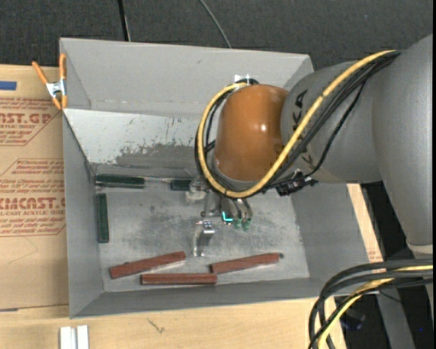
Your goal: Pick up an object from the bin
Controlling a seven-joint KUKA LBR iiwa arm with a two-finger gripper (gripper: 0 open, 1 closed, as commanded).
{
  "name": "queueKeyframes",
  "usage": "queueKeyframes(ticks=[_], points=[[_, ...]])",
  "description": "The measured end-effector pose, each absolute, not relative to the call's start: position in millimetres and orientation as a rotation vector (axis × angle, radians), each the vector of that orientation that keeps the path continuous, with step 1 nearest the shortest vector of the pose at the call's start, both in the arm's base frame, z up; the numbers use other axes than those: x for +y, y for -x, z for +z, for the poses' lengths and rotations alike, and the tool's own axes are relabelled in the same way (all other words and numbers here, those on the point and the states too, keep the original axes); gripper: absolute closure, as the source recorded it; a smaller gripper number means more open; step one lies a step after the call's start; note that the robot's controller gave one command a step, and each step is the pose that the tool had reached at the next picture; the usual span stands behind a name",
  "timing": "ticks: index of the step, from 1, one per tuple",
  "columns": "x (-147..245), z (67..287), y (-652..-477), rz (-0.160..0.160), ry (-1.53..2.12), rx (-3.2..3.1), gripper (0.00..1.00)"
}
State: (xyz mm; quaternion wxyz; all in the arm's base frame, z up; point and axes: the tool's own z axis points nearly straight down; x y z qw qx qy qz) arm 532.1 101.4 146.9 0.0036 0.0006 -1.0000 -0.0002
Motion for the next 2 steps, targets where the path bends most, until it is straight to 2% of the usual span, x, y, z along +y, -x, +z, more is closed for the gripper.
queueKeyframes(ticks=[1,2], points=[[101,151,-534.0,-0.002,-0.001,-3.142,0.00],[117,76,-496.5,-0.007,-0.079,-3.161,1.00]])
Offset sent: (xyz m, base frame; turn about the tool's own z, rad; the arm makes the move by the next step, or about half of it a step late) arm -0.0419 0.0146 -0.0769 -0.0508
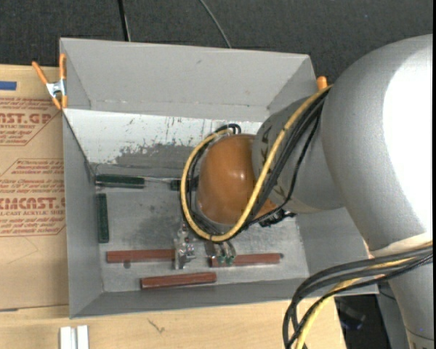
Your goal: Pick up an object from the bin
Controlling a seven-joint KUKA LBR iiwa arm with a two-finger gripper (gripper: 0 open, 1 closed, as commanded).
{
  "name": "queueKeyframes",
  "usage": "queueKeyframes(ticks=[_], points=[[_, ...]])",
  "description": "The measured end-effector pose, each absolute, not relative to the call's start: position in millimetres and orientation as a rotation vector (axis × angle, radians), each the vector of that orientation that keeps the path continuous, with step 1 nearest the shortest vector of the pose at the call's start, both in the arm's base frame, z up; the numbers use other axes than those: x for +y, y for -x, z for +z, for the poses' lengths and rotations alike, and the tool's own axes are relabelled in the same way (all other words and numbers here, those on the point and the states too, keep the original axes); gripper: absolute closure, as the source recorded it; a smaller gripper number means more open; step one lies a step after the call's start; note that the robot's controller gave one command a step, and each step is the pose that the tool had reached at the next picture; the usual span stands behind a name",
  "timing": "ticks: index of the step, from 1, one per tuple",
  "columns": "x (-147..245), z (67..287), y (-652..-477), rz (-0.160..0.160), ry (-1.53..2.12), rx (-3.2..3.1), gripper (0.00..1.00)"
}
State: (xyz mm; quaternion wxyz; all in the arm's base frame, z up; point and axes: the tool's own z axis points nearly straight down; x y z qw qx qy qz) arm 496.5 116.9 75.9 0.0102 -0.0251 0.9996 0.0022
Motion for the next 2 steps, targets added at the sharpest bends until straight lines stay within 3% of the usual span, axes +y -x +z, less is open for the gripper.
queueKeyframes(ticks=[1,2], points=[[117,76,-496.5,0.007,0.079,3.120,1.00],[107,249,-502.5,0.001,0.101,3.135,1.00]])
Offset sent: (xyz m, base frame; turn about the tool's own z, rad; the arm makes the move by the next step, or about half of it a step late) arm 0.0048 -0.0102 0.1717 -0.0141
